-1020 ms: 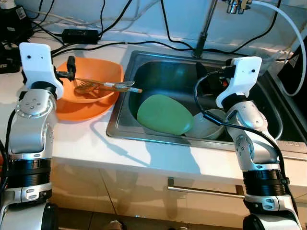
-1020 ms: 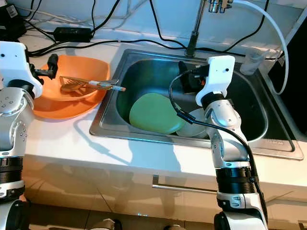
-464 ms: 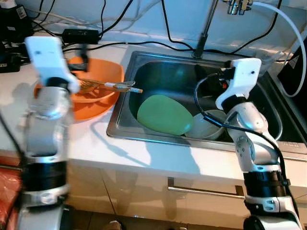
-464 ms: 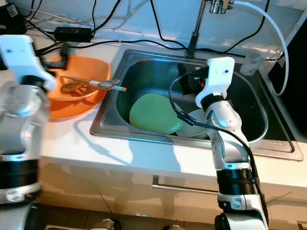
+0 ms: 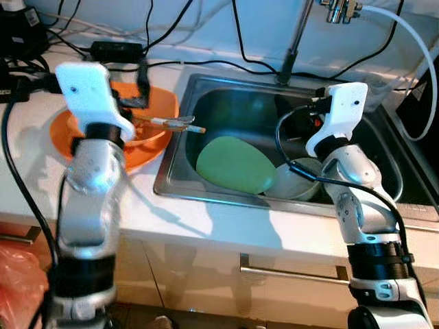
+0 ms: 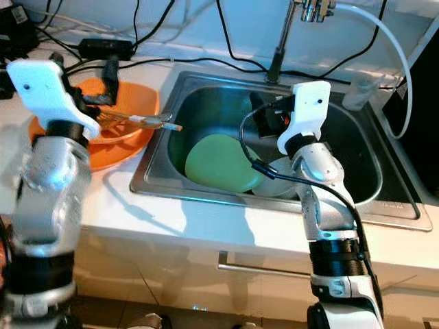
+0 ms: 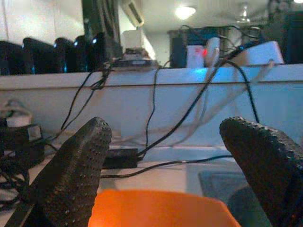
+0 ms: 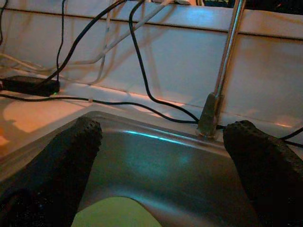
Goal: Kitchen organization
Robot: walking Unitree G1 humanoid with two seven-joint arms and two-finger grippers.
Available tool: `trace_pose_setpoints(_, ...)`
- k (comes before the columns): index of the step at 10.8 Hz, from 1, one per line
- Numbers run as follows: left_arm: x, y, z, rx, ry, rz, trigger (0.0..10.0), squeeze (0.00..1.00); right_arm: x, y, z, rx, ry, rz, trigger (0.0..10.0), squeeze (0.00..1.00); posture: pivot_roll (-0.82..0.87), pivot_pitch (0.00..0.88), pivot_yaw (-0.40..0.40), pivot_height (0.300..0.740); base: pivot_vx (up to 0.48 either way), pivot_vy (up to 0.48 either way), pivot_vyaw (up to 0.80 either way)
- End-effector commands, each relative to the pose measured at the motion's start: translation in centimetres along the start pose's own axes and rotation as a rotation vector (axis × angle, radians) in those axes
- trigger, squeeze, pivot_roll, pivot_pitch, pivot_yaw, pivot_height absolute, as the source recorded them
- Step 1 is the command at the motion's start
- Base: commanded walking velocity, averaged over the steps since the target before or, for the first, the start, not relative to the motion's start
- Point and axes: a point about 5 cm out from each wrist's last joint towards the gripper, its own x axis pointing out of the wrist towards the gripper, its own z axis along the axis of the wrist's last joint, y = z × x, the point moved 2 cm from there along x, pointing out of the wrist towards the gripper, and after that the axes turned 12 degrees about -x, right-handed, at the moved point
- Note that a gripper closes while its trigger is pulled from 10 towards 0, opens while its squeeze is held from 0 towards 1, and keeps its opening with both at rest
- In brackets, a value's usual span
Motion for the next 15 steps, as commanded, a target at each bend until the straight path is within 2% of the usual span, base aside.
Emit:
trace_pose_setpoints(1,-0.3,-0.7,0.1,0.009,-0.018,-0.01,10.0,0.0,0.0,-0.1,0.4,0.004,-0.012,-0.003,10.0,0.0,0.01,0.028,-0.082,0.74,0.0,0.0,0.0)
trace_pose_setpoints(3,-0.4,-1.5,0.6,0.022,-0.041,-0.019,10.0,0.0,0.0,0.1,0.4,0.002,-0.016,-0.005,10.0,0.0,0.0,0.022,-0.08,0.74,0.0,0.0,0.0)
trace_pose_setpoints(5,0.1,-1.5,1.8,0.063,-0.114,-0.014,10.0,0.0,-0.1,-0.6,1.8,-0.056,-0.091,-0.068,10.0,0.0,0.0,0.017,-0.077,0.74,0.0,0.0,0.0)
trace_pose_setpoints(8,-1.0,-0.7,0.7,0.129,-0.071,-0.014,10.0,0.0,-0.8,-0.6,1.8,-0.062,-0.095,-0.094,10.0,0.0,0.0,0.018,-0.066,0.74,0.0,0.0,0.0)
trace_pose_setpoints(11,-0.9,-1.2,0.6,0.123,-0.075,-0.011,10.0,0.0,-1.0,-0.1,1.5,-0.055,-0.086,-0.092,10.0,0.0,0.0,0.014,-0.061,0.74,0.0,0.0,0.0)
trace_pose_setpoints(15,-0.6,-0.9,1.0,0.121,-0.09,0.004,10.0,0.0,-1.0,0.1,1.5,-0.055,-0.088,-0.091,10.0,0.0,-0.01,0.011,-0.059,0.74,0.0,-0.308,0.0)
